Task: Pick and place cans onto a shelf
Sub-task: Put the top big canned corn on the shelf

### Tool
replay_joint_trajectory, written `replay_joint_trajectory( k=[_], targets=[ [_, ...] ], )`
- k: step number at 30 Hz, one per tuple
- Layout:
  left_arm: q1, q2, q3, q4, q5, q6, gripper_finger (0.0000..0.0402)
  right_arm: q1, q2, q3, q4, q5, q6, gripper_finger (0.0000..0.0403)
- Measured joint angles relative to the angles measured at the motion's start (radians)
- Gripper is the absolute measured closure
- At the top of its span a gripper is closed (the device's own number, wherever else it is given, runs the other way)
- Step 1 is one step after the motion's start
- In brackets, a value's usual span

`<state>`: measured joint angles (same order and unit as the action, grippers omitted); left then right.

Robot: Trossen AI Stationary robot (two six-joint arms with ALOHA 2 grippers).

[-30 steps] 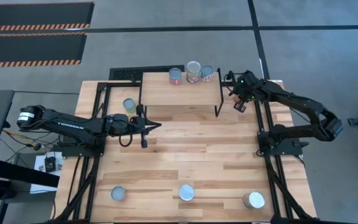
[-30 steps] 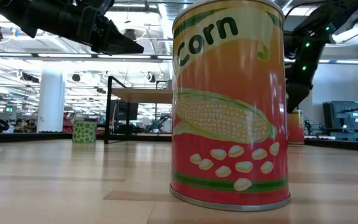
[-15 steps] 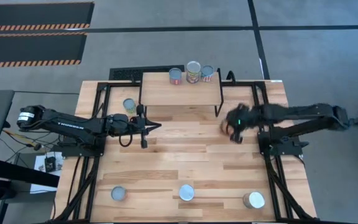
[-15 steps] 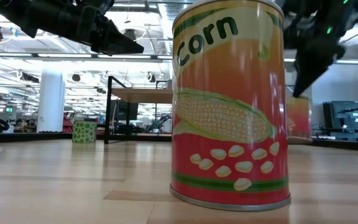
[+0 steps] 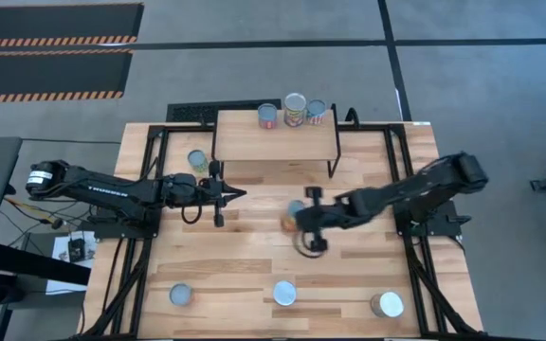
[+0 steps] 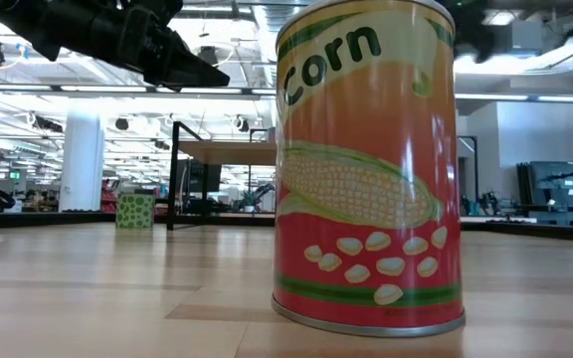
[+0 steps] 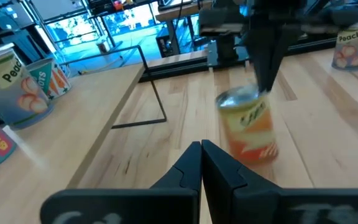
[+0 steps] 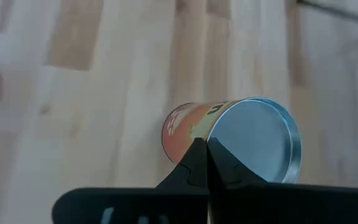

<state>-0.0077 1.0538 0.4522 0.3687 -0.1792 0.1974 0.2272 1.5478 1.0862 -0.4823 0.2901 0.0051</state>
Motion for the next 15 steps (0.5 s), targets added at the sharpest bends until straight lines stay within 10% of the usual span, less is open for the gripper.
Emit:
replay_joint_trajectory(
  k=[15],
  targets=[
    [-0.018, 0.000, 0.000, -0.022, 0.000, 0.015, 0.0401, -0.146, 0.309, 0.319, -0.087, -0.118, -0.297, 0.0397]
  ],
)
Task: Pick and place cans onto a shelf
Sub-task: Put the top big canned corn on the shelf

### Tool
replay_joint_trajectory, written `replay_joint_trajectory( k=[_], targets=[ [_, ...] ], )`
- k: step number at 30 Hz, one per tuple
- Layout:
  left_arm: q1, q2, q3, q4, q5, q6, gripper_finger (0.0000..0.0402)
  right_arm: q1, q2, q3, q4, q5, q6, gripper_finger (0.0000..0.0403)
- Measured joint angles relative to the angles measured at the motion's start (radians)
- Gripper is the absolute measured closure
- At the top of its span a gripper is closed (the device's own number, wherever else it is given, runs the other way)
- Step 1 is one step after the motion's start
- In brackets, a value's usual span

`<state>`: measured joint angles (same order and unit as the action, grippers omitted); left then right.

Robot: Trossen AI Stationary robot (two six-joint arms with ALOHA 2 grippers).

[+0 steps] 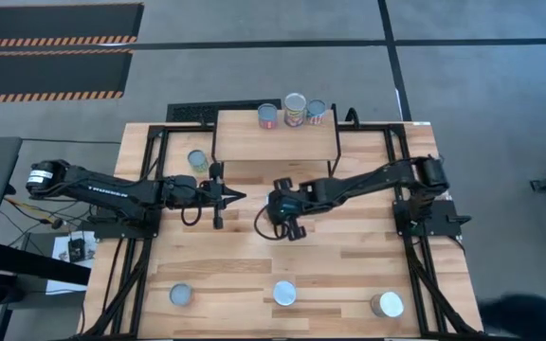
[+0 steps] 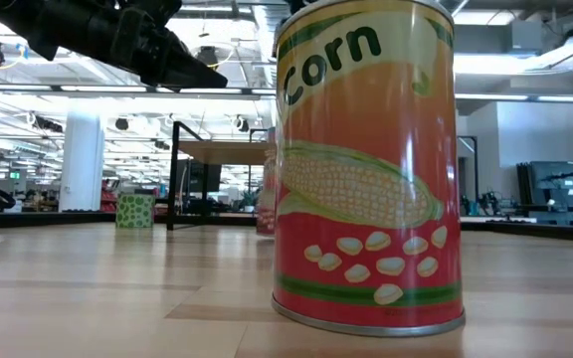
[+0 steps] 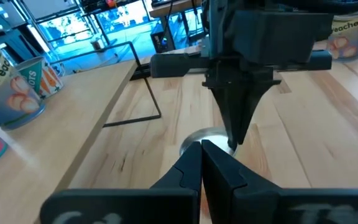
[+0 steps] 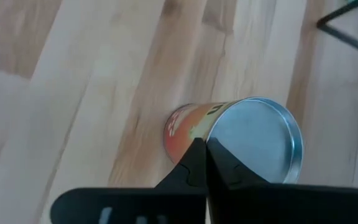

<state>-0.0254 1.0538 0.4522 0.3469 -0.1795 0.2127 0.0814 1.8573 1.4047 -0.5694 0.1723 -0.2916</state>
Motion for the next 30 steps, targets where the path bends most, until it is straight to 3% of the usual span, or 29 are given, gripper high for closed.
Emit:
replay_joint_trajectory(
  k=[4, 8, 15, 18, 23, 30],
  targets=[
    [0.000, 0.000, 0.000, 0.000, 0.000, -0.010, 0.0401, -0.006, 0.024, 0.002, 0.043, -0.002, 0.002, 0.0378],
    [0.000, 0.000, 0.000, -0.008, 0.015, -0.013, 0.0401, 0.001, 0.020, 0.002, 0.053, 0.026, 0.003, 0.0334],
    [0.000, 0.000, 0.000, -0.009, 0.027, -0.016, 0.0401, 0.041, -0.093, 0.001, 0.009, 0.066, 0.021, 0.0274],
    [-0.005, 0.006, 0.000, -0.010, 0.026, -0.016, 0.0401, 0.069, -0.169, -0.041, 0.002, 0.074, 0.049, 0.0297],
    [-0.030, 0.049, 0.024, -0.013, 0.040, -0.028, 0.0401, 0.121, -0.303, -0.229, 0.131, 0.072, 0.118, 0.0388],
    [-0.057, 0.205, 0.142, -0.062, 0.037, -0.132, 0.0401, 0.196, -0.456, -0.496, 0.360, 0.184, 0.251, 0.0384]
  ],
)
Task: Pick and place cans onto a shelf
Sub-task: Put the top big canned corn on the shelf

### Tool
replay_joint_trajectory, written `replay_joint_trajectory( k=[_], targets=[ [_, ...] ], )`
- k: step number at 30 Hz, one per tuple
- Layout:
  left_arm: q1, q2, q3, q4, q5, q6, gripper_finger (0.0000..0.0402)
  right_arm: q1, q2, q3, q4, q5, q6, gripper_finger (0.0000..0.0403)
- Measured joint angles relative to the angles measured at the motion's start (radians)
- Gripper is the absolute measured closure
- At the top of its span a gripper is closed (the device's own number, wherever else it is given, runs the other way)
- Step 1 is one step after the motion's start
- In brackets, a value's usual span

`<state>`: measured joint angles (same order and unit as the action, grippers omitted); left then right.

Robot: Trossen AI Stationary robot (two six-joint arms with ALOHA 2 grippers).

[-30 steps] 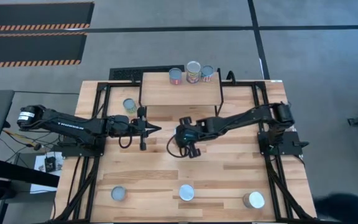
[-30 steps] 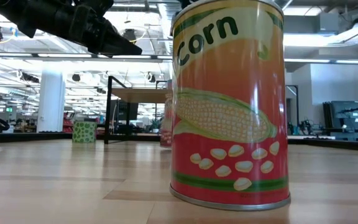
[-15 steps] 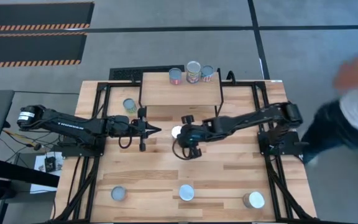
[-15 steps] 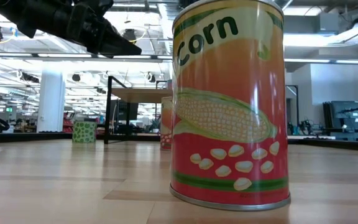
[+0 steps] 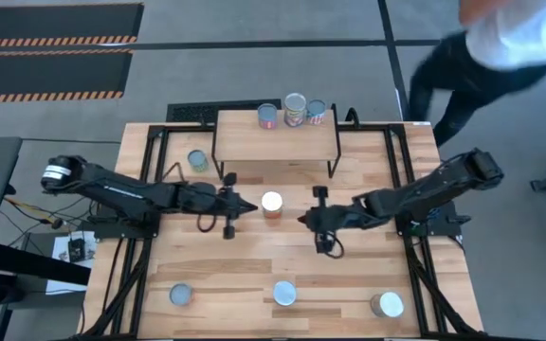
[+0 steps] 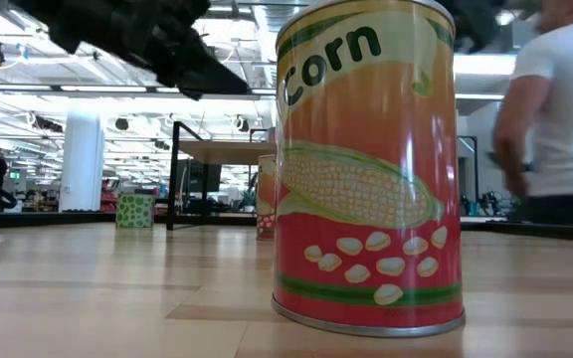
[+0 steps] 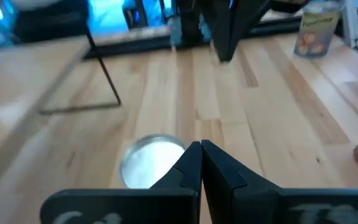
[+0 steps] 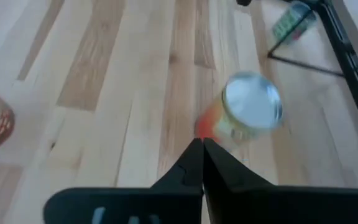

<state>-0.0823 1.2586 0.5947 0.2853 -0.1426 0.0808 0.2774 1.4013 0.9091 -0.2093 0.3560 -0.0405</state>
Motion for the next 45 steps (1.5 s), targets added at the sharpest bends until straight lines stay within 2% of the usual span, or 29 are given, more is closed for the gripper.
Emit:
replay_joint_trajectory(
  k=[6, 13, 17, 21, 32, 41, 45],
  targets=[
    [-0.014, 0.161, 0.161, -0.126, -0.075, -0.049, 0.0393, 0.069, -0.066, -0.084, 0.011, 0.094, 0.089, 0.0396],
    [-0.014, 0.312, 0.348, -0.356, -0.104, -0.085, 0.0337, 0.137, -0.058, -0.089, 0.003, 0.176, 0.115, 0.0386],
    [-0.014, 0.368, 0.420, -0.446, -0.141, -0.085, 0.0309, 0.155, -0.054, -0.089, 0.009, 0.202, 0.120, 0.0394],
    [-0.014, 0.398, 0.444, -0.460, -0.168, -0.055, 0.0298, 0.165, -0.054, -0.089, 0.008, 0.221, 0.120, 0.0393],
    [-0.014, 0.410, 0.447, -0.479, -0.155, 0.005, 0.0336, 0.167, -0.054, -0.089, 0.008, 0.226, 0.120, 0.0393],
    [-0.009, 0.440, 0.447, -0.464, -0.185, 0.053, 0.0341, 0.167, -0.054, -0.088, 0.011, 0.225, 0.119, 0.0390],
    [-0.012, 0.429, 0.447, -0.490, -0.179, 0.122, 0.0378, 0.167, -0.053, -0.088, 0.011, 0.225, 0.115, 0.0392]
  ],
)
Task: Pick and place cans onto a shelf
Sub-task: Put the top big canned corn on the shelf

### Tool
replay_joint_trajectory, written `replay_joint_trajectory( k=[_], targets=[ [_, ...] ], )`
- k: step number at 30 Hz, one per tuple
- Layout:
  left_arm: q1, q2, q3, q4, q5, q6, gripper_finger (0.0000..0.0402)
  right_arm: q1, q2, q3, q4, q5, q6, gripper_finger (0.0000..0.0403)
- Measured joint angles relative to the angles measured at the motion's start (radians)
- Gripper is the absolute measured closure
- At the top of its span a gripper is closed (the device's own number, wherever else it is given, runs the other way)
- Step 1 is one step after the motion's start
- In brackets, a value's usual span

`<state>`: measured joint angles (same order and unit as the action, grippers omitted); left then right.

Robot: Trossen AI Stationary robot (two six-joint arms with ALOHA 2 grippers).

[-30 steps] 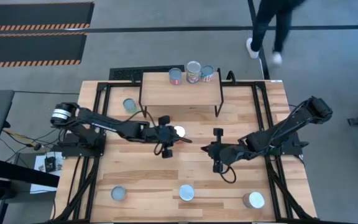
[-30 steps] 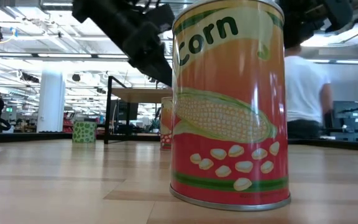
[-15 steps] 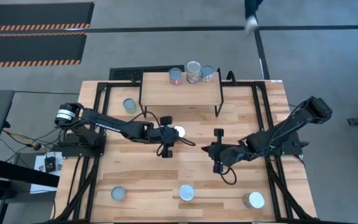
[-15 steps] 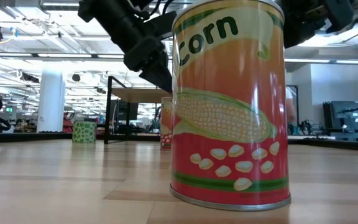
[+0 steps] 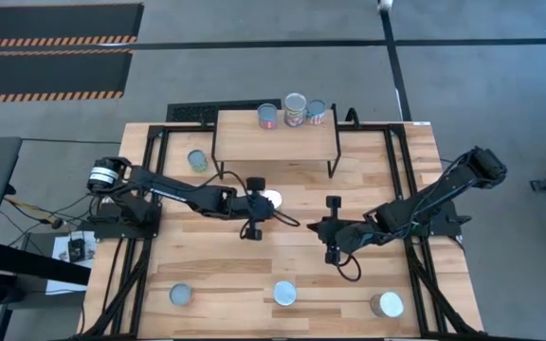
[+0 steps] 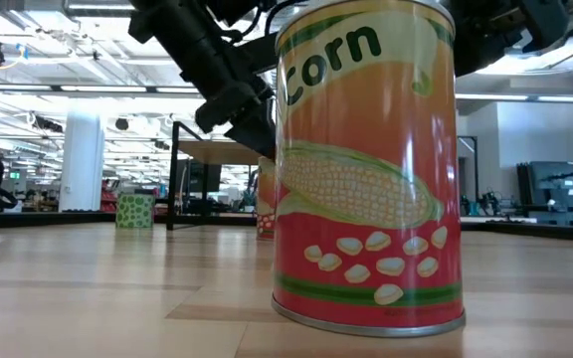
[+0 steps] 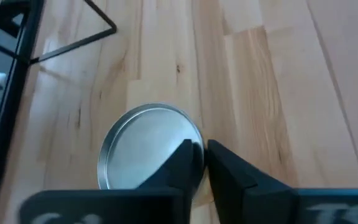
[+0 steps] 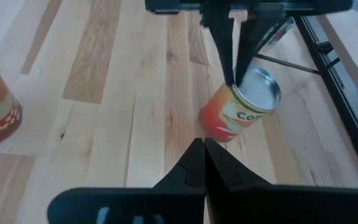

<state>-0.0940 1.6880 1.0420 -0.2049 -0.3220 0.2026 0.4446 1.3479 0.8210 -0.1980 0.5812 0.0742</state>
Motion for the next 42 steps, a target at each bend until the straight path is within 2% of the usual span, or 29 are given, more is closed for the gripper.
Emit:
replay_joint_trajectory(
  k=[5, 10, 15, 18, 22, 27, 30, 36, 42],
  targets=[
    [0.000, -0.095, -0.003, -0.143, 0.012, 0.028, 0.0398, 0.000, 0.000, 0.000, -0.004, 0.000, 0.001, 0.0391],
    [0.000, -0.283, 0.043, -0.293, -0.013, 0.013, 0.0401, 0.000, 0.000, 0.001, -0.003, 0.000, 0.004, 0.0391],
    [0.036, -0.427, 0.181, -0.481, -0.168, -0.040, 0.0401, -0.001, 0.000, 0.001, 0.000, 0.000, -0.002, 0.0391],
    [0.115, -0.447, 0.284, -0.552, -0.184, -0.023, 0.0401, -0.007, 0.000, 0.001, 0.007, 0.000, -0.006, 0.0391],
    [0.273, -0.404, 0.412, -0.597, -0.109, 0.031, 0.0401, -0.016, 0.000, 0.001, 0.009, -0.003, -0.006, 0.0391],
    [0.460, -0.281, 0.524, -0.659, 0.031, 0.069, 0.0401, -0.017, 0.000, 0.001, 0.009, -0.003, -0.006, 0.0391],
    [0.539, -0.206, 0.571, -0.682, 0.077, 0.081, 0.0401, -0.017, 0.000, 0.001, 0.008, -0.004, -0.006, 0.0391],
    [0.639, -0.089, 0.647, -0.677, 0.135, 0.095, 0.0401, -0.017, 0.000, 0.001, 0.006, -0.004, -0.019, 0.0391],
    [0.678, -0.014, 0.686, -0.675, 0.135, 0.108, 0.0401, -0.017, 0.000, 0.001, 0.006, -0.004, -0.019, 0.0391]
  ],
)
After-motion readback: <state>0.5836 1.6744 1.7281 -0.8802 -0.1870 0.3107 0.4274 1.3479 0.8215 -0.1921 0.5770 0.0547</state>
